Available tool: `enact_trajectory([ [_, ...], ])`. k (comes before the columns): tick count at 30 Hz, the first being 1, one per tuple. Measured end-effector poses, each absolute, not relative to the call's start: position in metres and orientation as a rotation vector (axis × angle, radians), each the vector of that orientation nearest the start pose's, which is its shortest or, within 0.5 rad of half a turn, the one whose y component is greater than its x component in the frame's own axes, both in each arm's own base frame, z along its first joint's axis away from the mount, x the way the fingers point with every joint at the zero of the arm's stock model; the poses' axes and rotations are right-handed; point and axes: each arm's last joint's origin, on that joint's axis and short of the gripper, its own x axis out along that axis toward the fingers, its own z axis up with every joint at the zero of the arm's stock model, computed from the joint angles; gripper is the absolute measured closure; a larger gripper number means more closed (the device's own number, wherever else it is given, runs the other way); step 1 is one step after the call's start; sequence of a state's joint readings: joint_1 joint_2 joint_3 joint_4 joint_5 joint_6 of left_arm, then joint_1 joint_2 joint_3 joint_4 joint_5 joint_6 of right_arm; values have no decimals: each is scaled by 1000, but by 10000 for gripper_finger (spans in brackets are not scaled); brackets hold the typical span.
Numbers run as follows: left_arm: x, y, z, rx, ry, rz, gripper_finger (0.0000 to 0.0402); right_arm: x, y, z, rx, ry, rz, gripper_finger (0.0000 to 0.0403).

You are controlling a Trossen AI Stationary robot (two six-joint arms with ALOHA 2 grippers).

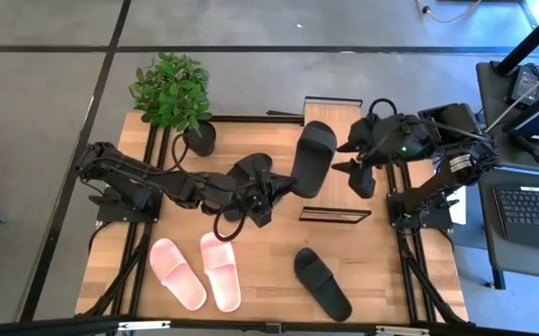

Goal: Pick and place slides into the shelf
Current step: Put the black slide on the shelf

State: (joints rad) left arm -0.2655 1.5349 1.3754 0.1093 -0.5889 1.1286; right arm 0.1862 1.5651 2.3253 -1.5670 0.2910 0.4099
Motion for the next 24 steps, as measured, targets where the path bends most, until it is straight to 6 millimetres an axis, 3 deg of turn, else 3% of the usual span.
enact_trajectory([
  [8,334,-53,390,925,162,22,346,192,35,523,180,695,-207,147],
  [18,328,-31,401,995,-29,-265,346,179,32,528,161,668,-193,146],
  [24,326,1,401,952,-144,-468,358,179,29,528,134,638,-294,146],
])
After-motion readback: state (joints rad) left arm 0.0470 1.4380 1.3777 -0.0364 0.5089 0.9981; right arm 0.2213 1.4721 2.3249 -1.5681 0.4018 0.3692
